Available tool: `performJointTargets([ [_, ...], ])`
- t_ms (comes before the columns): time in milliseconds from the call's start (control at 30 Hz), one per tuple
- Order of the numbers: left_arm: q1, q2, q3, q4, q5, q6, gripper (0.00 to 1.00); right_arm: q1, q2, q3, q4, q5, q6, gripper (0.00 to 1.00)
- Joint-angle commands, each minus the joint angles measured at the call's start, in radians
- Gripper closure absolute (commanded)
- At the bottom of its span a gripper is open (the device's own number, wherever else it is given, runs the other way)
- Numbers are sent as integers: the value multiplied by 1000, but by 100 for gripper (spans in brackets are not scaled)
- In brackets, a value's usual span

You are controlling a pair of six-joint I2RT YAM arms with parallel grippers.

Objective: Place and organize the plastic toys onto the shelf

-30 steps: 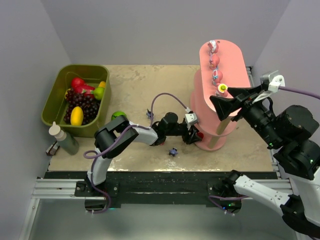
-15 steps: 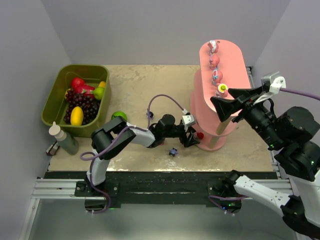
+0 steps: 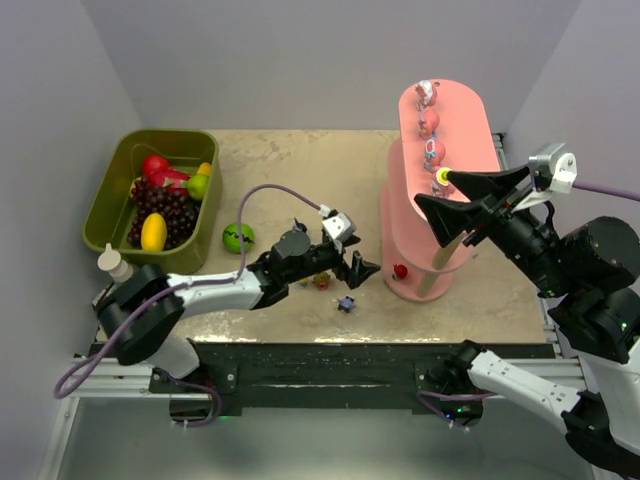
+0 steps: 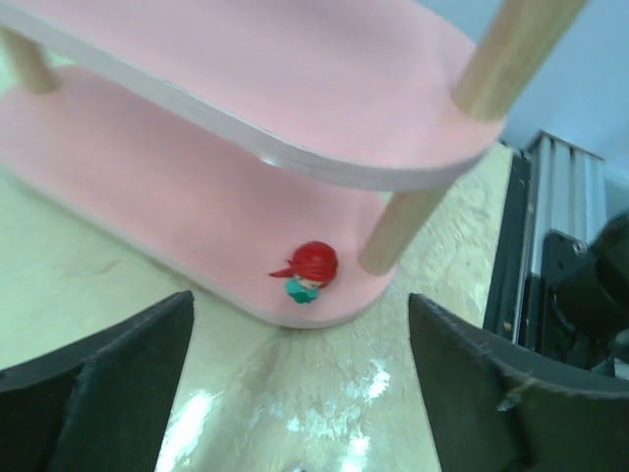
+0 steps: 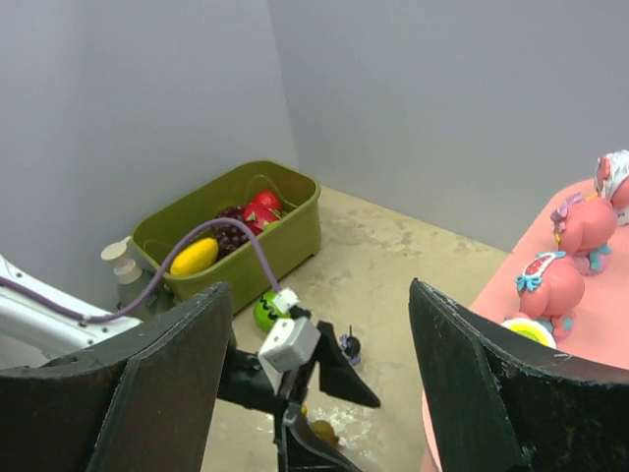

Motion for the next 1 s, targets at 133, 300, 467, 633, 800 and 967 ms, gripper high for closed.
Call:
performJointTargets([
  [133,3,-297,-79,-318,-362,-83,0,0,3,26,303,2,-66,24],
  [300,4,-379,-133,-403,-446,-136,2,1,-11,-42,450,7,-32,23],
  [467,3,-374,-183,-480,-555,-297,13,1,-17,-160,500,215,34,23],
  [633,-51,-365,-208,-531,-721,-443,19,0,-42,-263,532,240,76,23],
  [800,-86,-336,-202,-572,-840,-515,32,0,-39,-309,486,245,103,23],
  [967,-88,-287,-203,-533,-856,-509,49,0,-50,-344,455,243,106,23],
])
